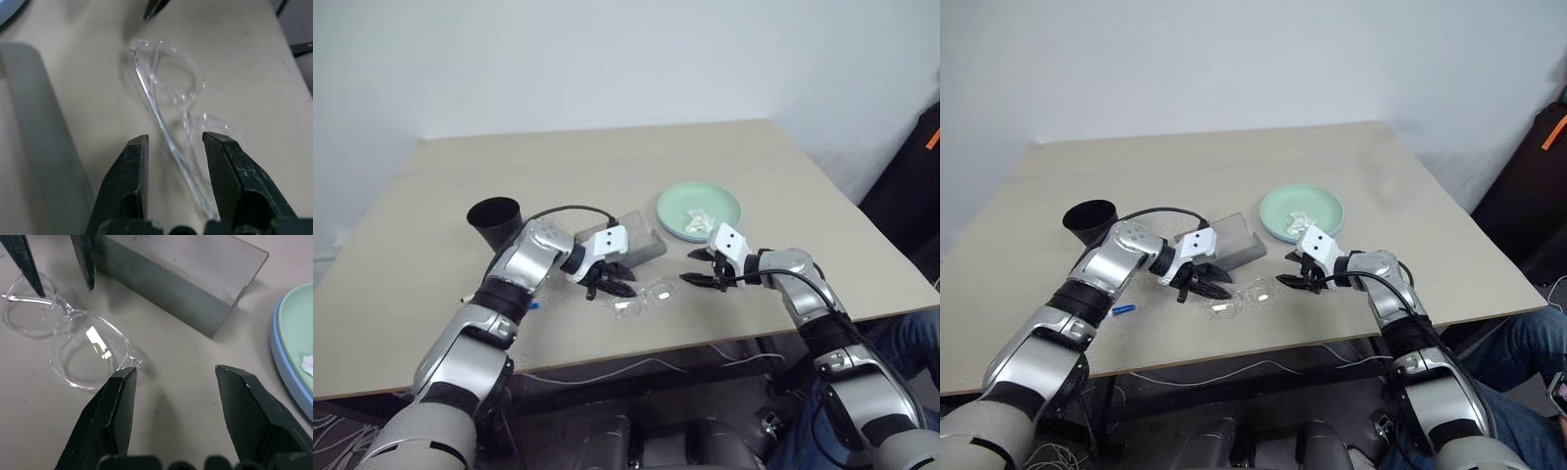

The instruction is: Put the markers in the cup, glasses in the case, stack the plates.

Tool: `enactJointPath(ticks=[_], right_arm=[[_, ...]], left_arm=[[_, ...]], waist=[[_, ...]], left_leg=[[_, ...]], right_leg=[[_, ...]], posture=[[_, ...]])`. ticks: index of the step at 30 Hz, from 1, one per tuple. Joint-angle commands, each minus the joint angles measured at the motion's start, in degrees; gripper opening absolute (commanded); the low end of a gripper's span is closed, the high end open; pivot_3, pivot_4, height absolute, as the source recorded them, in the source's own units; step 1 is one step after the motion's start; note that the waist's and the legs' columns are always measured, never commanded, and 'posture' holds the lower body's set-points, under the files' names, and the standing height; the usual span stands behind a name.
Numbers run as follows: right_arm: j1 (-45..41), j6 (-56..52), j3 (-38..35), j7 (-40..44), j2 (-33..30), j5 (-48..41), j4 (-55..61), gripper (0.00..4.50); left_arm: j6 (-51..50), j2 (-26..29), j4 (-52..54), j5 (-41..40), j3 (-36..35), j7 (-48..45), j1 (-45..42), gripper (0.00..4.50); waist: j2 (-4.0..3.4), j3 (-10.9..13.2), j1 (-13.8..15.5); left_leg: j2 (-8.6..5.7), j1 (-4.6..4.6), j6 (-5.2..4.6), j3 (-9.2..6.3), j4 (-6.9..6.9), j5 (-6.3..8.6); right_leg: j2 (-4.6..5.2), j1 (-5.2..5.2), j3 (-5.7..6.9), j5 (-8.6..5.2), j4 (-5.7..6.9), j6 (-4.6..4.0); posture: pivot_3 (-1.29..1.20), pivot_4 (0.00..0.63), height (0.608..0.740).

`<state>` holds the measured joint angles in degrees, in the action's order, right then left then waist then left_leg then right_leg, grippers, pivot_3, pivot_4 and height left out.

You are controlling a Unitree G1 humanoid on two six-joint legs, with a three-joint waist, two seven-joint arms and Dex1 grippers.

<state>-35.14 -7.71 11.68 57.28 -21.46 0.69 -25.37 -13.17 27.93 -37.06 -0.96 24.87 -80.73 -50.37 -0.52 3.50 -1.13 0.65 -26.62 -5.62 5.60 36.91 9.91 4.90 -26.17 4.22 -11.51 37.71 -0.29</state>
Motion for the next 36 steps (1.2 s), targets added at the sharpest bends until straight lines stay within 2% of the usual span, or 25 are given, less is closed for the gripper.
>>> enactJointPath(ticks=[1,17,33,36], right_arm=[[0.83,-0.74,-1.11,-1.45,0.06,-1.48,4.09,2.77],[3.20,-1.67,-0.57,-4.59,0.95,-1.94,6.56,2.77],[3.20,-1.20,-0.25,-5.12,0.87,-1.55,5.98,2.77],[3.27,-1.21,-0.13,-5.27,0.91,-1.50,6.05,2.82]], left_arm=[[0.19,-1.18,-1.81,0.18,-0.90,-2.33,-3.08,1.75],[-0.78,-4.44,-7.47,3.31,-0.90,-5.02,-4.97,1.75],[-2.23,-7.57,-11.02,3.18,-4.31,-1.11,-5.47,1.75],[-2.04,-8.03,-11.64,3.29,-4.68,-0.20,-5.59,1.25]], waist=[[0.01,0.01,0.00],[0.03,0.02,0.00],[0.04,0.02,0.00],[0.04,0.02,0.00]], left_leg=[[-0.01,-0.03,-0.01,0.02,0.02,-0.01],[0.01,-0.04,-0.17,0.02,0.37,0.01],[0.01,-0.04,-0.21,0.01,0.47,0.01],[0.01,-0.04,-0.21,0.01,0.48,0.01]], right_leg=[[-0.02,-0.02,-0.01,0.05,0.01,-0.06],[0.00,0.10,0.23,0.21,0.00,0.33],[-0.02,0.13,0.23,0.24,0.01,0.34],[-0.01,0.13,0.23,0.25,0.01,0.34]], posture=[[0.00,0.000,0.721],[0.00,0.000,0.721],[0.00,0.000,0.721],[0.00,0.000,0.721]])
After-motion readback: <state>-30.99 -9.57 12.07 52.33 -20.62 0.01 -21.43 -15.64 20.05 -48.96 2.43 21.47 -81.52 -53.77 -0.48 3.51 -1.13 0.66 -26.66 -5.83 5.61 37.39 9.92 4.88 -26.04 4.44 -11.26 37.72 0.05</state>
